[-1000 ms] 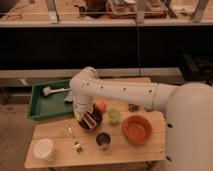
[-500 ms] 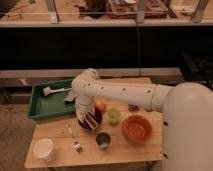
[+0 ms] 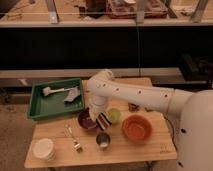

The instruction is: Wipe purple bowl with eraser

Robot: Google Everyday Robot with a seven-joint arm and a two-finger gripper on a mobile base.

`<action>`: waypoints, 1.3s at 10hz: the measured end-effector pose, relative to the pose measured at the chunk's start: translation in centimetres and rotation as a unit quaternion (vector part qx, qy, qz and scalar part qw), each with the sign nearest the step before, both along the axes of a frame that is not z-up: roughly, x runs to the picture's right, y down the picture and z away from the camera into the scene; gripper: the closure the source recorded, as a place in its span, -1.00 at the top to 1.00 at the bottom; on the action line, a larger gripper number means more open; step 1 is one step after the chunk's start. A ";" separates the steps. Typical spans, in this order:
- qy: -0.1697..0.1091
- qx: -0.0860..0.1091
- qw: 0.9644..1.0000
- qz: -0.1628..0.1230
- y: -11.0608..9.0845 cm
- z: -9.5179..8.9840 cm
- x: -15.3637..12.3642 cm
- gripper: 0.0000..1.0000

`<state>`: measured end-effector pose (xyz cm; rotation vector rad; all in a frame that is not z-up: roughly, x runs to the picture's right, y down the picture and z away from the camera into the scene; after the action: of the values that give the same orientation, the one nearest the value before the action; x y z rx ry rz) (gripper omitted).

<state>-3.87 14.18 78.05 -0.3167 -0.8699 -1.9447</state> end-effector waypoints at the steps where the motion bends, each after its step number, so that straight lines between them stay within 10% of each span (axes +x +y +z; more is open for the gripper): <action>1: 0.007 0.003 1.000 0.001 -0.8 0.7 0.3 -0.90; 8: -0.041 0.010 0.998 -0.040 -4.2 3.1 -5.6 -0.90; 13: -0.110 -0.009 0.989 -0.103 -1.3 1.7 -12.9 -0.90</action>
<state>-16.81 12.89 79.79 -0.2098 -1.0310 -2.1947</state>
